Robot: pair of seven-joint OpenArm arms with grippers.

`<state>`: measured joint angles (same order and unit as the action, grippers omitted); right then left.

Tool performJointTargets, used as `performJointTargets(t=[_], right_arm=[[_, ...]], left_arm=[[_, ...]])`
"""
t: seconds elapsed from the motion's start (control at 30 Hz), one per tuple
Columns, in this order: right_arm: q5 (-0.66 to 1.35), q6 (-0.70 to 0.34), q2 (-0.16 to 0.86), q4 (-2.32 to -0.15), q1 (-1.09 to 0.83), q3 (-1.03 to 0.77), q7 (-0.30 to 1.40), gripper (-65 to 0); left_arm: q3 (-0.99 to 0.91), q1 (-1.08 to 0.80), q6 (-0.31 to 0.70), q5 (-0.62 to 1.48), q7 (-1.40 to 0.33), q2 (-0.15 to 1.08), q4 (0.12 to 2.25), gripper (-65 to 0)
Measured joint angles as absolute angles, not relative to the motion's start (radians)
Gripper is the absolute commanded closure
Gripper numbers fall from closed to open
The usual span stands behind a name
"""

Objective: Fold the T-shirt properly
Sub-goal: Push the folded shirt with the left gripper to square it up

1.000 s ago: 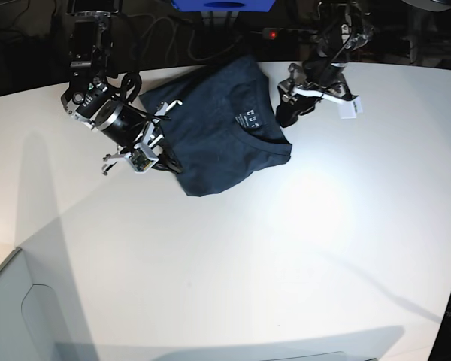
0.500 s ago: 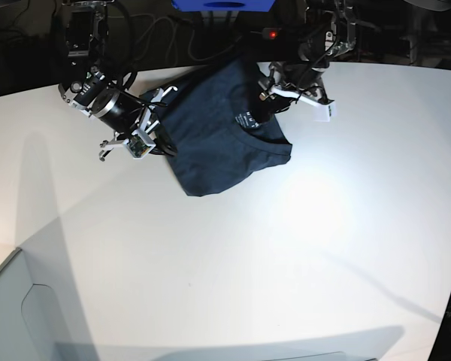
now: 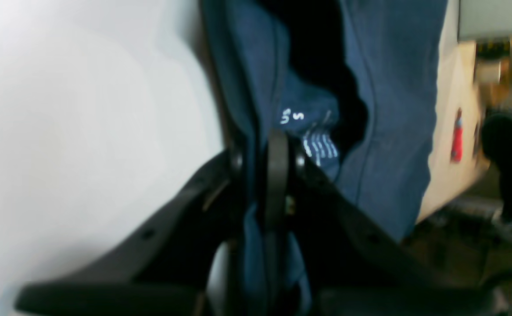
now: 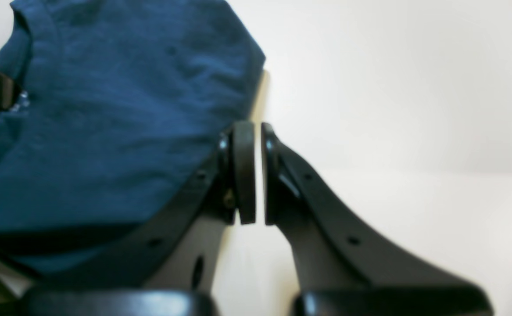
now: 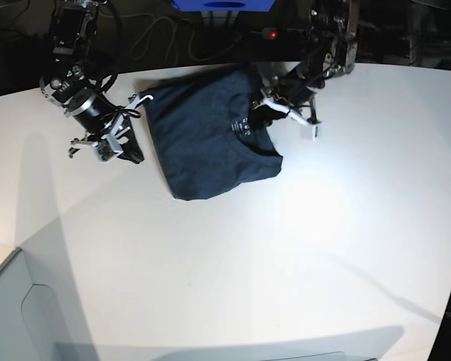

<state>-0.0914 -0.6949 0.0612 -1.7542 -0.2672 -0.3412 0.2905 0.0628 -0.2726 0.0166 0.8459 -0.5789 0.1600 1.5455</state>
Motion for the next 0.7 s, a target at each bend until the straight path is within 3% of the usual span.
performJointTargets(t=[0.17, 0.33, 0.47, 0.63, 0.7], right_arm=[[-0.090, -0.695, 0.060, -1.755, -0.279, -0.427, 0.290, -0.2], [-0.092, -0.695, 0.057, -1.755, -0.298, -0.480, 0.291, -0.2], [-0.089, -0.695, 0.035, -1.756, -0.303, -0.513, 0.289, -0.2], [-0.094, -0.695, -0.001, -1.756, -0.312, -0.584, 0.293, -0.2], [-0.093, -0.695, -0.003, -1.756, -0.313, -0.584, 0.292, -0.2]], left_arm=[[0.215, -0.095, 0.029, 0.834, -0.621, 0.270, 1.471, 0.0], [0.477, 0.212, 0.026, 0.733, -0.698, 0.349, 1.353, 0.0], [0.740, 0.444, 0.010, 0.607, -0.717, 0.347, 1.257, 0.0], [1.066, 0.639, 0.003, 0.422, -0.611, 0.274, 1.153, 0.0], [1.167, 0.683, 0.081, 0.355, -0.565, 0.237, 1.122, 0.0]])
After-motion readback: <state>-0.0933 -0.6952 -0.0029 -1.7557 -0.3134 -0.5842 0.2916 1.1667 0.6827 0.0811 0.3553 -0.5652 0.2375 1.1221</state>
